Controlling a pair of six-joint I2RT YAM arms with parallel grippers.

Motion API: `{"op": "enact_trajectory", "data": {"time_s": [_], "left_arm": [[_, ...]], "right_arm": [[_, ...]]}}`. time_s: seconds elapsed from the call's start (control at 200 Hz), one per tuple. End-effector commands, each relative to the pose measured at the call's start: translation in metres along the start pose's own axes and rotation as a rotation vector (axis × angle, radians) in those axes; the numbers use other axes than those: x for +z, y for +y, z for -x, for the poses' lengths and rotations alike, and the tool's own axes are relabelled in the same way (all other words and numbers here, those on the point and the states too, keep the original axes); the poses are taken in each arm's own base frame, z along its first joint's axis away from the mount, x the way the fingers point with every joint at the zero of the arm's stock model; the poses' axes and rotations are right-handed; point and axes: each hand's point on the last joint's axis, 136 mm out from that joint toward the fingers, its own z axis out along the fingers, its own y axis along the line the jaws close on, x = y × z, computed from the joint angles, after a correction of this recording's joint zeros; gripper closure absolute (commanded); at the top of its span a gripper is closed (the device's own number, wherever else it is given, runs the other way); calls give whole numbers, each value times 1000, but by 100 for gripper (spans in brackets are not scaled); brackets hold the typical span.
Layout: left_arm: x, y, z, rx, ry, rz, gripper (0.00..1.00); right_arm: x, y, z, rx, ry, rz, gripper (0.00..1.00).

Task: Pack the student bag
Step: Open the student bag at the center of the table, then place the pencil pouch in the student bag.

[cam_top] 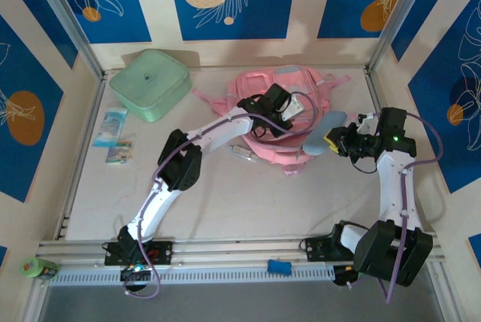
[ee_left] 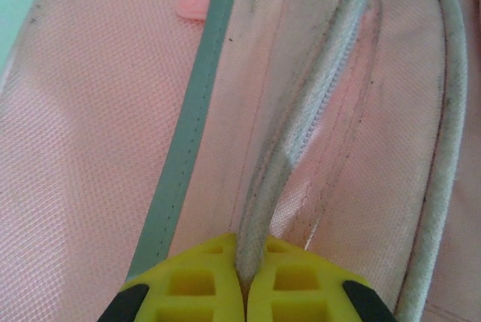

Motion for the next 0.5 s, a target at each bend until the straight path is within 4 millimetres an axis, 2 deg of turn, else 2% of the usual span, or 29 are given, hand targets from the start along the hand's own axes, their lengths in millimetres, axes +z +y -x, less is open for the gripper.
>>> {"op": "enact_trajectory", "data": {"time_s": [0.0, 0.105, 0.205, 0.265, 0.35, 0.495], "left_arm": [[-68, 24, 58, -165, -153, 58, 100], [-91, 30, 77, -273, -210, 75, 100], [-106, 30, 88, -397, -241, 56, 100], [-112, 30, 90, -500, -251, 45, 100], [-118, 18, 99, -587, -276, -22, 100], [-127, 11, 108, -672, -305, -21, 100]], "right_arm": [[-6, 1, -5, -4, 7, 0, 83], [-8, -2, -6, -38, -23, -39, 82], [0, -6, -6, -5, -5, -7, 81], [11, -5, -6, 12, 28, 17, 82], [28, 4, -2, -28, 43, 40, 82], [62, 24, 17, -54, 62, 114, 82]]}}
